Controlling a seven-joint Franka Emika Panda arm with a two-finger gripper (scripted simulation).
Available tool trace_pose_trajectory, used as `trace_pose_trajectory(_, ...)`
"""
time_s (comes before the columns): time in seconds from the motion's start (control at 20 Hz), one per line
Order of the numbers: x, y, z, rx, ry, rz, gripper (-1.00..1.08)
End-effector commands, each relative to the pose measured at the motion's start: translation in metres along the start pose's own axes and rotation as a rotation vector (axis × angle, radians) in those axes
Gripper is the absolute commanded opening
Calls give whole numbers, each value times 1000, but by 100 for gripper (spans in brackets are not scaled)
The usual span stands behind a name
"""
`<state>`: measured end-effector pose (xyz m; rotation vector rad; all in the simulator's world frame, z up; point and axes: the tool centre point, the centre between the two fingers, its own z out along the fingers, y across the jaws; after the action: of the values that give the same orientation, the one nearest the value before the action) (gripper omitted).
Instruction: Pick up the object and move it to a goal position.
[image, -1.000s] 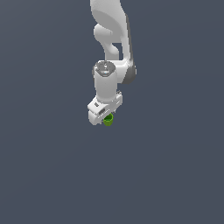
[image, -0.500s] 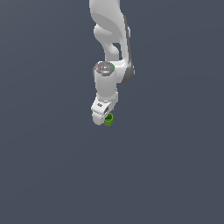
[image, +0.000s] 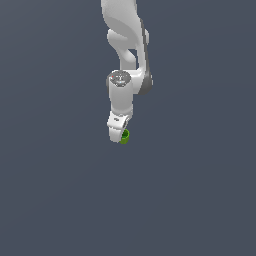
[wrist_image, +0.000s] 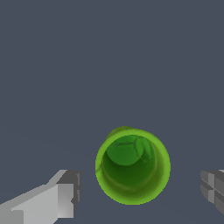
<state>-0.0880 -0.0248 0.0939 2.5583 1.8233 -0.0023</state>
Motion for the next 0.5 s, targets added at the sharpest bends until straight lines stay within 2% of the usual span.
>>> trace_pose_trajectory(0.0,0,-2,1,-1,1,-23,100)
trace_pose_trajectory(0.45,0,-2,6,0,1,-30,100)
